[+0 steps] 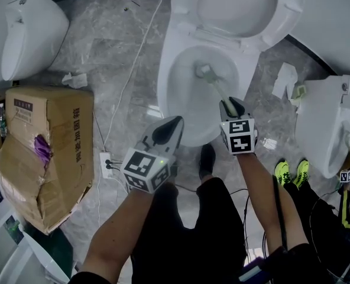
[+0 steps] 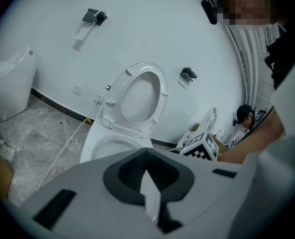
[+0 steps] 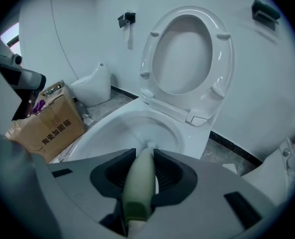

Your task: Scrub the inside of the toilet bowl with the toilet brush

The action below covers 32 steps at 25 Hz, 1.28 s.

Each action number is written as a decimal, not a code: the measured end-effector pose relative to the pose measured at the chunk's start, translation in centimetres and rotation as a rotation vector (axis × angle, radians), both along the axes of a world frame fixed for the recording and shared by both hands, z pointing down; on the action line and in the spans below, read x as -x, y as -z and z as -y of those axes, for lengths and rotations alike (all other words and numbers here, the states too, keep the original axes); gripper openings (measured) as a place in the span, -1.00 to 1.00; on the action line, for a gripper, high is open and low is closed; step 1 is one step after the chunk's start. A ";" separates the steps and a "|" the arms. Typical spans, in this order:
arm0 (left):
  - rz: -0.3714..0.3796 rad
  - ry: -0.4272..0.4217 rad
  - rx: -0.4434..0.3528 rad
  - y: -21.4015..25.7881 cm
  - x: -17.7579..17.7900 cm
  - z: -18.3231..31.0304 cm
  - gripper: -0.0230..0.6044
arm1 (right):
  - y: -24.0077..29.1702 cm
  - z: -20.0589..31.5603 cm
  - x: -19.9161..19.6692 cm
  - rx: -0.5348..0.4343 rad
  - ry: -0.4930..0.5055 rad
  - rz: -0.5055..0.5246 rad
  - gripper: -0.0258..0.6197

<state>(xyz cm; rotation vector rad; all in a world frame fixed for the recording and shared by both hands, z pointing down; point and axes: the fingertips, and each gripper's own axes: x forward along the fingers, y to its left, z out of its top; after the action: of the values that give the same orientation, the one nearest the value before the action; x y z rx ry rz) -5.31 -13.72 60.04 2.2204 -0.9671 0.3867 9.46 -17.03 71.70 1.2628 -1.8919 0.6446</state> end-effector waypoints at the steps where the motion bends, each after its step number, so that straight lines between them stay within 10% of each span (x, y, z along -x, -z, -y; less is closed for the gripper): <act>1: 0.006 -0.004 -0.005 0.1 0.0 -0.1 -0.90 | 0.0 -0.3 -0.1 0.003 -0.006 0.003 -0.56; 32: -0.035 0.015 -0.146 14.2 2.4 -3.4 -0.90 | 17.9 -7.9 1.5 -0.148 0.041 0.127 -0.55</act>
<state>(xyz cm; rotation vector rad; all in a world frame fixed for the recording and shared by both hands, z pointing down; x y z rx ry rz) -7.70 -10.35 45.81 2.3413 -1.0224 0.2772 8.00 -9.15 53.77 1.2980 -2.0973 0.5847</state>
